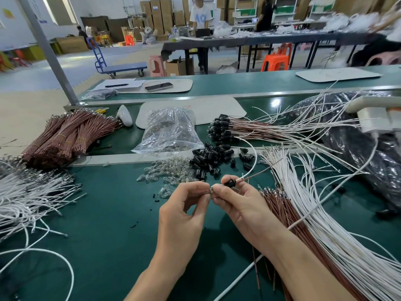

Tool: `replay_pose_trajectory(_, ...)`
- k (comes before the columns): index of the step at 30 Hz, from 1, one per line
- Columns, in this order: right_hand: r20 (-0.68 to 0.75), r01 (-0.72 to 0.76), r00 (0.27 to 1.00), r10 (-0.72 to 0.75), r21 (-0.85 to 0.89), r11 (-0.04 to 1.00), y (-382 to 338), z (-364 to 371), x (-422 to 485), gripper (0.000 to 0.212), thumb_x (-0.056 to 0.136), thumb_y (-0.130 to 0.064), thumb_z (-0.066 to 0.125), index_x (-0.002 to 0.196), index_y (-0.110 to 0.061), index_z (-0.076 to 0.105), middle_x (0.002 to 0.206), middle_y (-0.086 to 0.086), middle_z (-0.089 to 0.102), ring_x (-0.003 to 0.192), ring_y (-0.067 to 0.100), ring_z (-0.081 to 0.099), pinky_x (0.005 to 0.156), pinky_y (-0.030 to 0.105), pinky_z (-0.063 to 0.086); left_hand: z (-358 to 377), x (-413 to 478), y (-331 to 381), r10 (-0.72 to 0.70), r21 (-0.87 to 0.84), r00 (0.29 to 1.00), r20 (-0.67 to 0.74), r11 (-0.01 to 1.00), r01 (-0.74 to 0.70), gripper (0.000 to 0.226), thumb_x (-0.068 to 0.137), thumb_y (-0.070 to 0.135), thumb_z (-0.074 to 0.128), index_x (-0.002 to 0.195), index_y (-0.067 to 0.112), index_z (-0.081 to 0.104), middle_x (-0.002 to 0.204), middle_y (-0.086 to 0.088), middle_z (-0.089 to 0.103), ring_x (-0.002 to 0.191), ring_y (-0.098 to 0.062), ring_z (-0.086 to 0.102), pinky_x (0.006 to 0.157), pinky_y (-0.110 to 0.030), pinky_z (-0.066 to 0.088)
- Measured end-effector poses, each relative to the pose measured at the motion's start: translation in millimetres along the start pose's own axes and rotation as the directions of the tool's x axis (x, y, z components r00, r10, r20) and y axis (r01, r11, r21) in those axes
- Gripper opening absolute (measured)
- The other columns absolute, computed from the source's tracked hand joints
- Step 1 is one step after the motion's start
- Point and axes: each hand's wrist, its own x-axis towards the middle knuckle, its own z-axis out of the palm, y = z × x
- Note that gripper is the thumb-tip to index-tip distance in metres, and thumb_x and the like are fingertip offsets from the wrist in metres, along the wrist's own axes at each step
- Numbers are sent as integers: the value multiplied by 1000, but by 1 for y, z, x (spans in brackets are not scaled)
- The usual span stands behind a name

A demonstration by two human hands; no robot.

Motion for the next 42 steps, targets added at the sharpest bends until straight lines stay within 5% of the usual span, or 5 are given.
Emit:
replay_pose_trajectory(8, 8, 19, 1000, -19, -25, 1000, -2, -3, 1, 28, 70, -5, 73, 93, -9, 60, 74, 7, 69, 67, 14, 70, 64, 21, 58, -6, 2, -4, -1, 79, 993, 116, 997, -8, 41, 90, 21, 73, 124, 39, 58, 116, 17, 67, 109, -8, 67, 91, -16, 52)
replay_pose_trajectory(13, 4, 3, 1000, -3, -43, 999, -1, -2, 2, 28, 69, -6, 74, 92, -10, 58, 72, 6, 67, 66, 13, 68, 63, 21, 58, -8, 2, -1, 91, 275, 988, 121, 954, -121, 26, 89, 34, 68, 115, 31, 64, 103, 19, 67, 98, -1, 66, 84, -11, 48)
replay_pose_trajectory(22, 50, -56, 997, 60, -78, 995, -1, -3, 0, 22, 77, -13, 80, 91, -16, 64, 87, 9, 73, 79, 19, 74, 63, 23, 57, -9, 2, 1, 119, 308, 988, 94, 941, -143, 11, 92, 30, 66, 103, 33, 64, 98, 24, 65, 91, 4, 65, 79, -4, 43)
replay_pose_trajectory(31, 20, -38, 999, 39, -51, 998, 1, -5, 1, 16, 67, -10, 80, 78, -17, 70, 78, 7, 71, 70, 14, 71, 63, 19, 57, -9, 0, -7, 92, 294, 994, 63, 950, -106, 14, 88, 32, 69, 100, 24, 69, 95, 23, 69, 89, 4, 67, 77, -5, 45)
replay_pose_trajectory(42, 59, -53, 997, 55, -31, 998, -1, 0, -1, 34, 72, -19, 77, 101, -10, 62, 84, 8, 73, 74, 15, 73, 66, 20, 58, -9, 2, -2, 141, 292, 987, 81, 943, -159, 13, 94, 30, 65, 105, 36, 64, 99, 24, 66, 93, 2, 65, 80, -5, 43)
